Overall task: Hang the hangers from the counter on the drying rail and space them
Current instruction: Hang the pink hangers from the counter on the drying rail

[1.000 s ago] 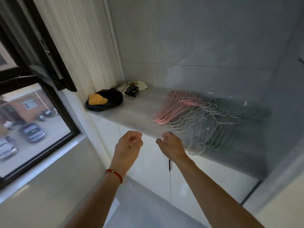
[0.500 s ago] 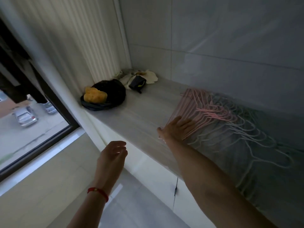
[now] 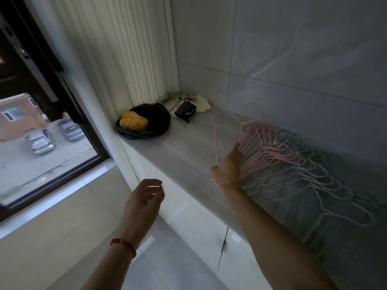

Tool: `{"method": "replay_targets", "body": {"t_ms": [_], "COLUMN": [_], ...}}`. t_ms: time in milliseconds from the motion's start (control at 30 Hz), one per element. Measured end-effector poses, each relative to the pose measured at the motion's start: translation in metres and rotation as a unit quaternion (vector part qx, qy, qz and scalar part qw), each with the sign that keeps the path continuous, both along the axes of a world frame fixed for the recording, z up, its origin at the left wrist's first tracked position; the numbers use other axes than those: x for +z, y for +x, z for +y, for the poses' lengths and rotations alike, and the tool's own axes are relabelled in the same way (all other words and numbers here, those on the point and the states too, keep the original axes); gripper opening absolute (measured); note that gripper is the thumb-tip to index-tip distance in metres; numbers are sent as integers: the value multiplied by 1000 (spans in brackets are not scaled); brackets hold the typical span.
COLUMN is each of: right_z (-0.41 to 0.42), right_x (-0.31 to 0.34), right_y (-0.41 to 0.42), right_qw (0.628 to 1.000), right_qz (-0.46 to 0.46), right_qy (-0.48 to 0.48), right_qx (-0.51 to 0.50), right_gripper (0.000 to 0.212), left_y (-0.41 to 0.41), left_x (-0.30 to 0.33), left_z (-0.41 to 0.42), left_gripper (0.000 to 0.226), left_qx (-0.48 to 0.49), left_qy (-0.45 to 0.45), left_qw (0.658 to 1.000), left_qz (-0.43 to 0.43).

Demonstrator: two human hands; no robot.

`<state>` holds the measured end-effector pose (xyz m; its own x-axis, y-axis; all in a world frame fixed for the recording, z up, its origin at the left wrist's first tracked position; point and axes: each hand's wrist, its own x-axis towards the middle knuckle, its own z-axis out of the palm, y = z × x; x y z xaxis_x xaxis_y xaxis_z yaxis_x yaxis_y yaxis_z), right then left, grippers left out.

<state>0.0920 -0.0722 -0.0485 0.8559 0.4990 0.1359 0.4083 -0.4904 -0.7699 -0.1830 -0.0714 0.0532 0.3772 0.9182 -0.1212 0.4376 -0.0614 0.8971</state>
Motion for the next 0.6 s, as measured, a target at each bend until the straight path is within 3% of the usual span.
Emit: {"method": "replay_targets", "body": {"t_ms": [100, 200, 300, 500, 600], "right_z": [-23, -56, -95, -165, -188], "right_x": [19, 45, 64, 63, 57], "right_y": [-20, -72, -142, -288, -343], "right_qw": [973, 873, 785, 682, 662], "right_qz": [136, 351, 471, 560, 561], "right_qy": [170, 286, 288, 201, 140], "right_qx": [74, 183, 281, 425, 477], "right_gripper": [118, 85, 74, 84, 82], "left_y": [-29, -70, -114, -201, -245], "left_x": [3, 6, 4, -13, -25], "left_z": [-15, -35, -58, -105, -134], "left_gripper": [28, 27, 23, 19, 15], "left_qx": [6, 25, 43, 80, 98], "left_qy": [-9, -16, -17, -41, -54], "left_qw": [1000, 999, 998, 993, 991], "left_qz": [-6, -21, -42, -76, -73]}}
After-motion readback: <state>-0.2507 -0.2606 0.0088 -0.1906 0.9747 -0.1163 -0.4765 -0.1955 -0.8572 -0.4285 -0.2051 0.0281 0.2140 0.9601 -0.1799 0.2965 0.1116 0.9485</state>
